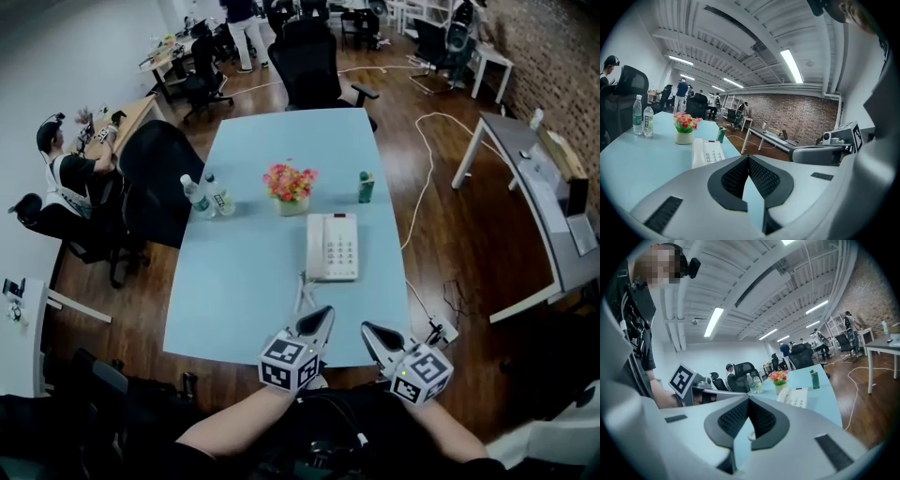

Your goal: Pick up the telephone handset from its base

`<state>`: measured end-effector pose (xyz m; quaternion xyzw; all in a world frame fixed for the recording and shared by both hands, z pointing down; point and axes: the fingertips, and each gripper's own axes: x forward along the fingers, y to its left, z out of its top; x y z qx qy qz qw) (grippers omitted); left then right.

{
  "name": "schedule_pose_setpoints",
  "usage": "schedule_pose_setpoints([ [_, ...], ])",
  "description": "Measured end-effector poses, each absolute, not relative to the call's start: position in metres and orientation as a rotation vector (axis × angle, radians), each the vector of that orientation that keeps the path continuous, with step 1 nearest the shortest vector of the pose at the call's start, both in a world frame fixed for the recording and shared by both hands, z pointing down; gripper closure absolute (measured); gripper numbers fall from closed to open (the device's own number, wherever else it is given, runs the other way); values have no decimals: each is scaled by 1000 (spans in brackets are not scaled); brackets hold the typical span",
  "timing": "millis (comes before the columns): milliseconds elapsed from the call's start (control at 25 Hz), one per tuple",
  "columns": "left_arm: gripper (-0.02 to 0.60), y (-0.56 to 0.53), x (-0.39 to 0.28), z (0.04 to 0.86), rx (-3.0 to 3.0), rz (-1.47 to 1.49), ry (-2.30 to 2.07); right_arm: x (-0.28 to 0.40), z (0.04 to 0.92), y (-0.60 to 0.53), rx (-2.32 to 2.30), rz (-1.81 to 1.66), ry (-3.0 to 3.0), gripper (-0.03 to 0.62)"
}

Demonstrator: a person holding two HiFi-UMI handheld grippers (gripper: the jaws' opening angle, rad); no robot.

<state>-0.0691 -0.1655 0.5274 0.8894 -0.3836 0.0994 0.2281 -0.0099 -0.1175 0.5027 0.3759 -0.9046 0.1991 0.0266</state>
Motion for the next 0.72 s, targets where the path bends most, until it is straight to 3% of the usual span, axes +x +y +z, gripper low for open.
schedule_pose_setpoints([
  [360, 578, -289, -108, 560, 2378, 378, -1262, -12, 500, -156, 1162, 575, -2760, 576],
  [480, 407, -334, -111, 585, 2292, 420, -1321, -3, 501, -171, 1126, 566, -2756, 576],
  [600, 330, -368, -109, 610, 2201, 465, -1372, 8, 497, -184, 1101, 558, -2759, 576],
  [720, 313, -398, -107, 631, 2132, 519, -1408, 14, 495, -199, 1074, 553, -2768, 576],
])
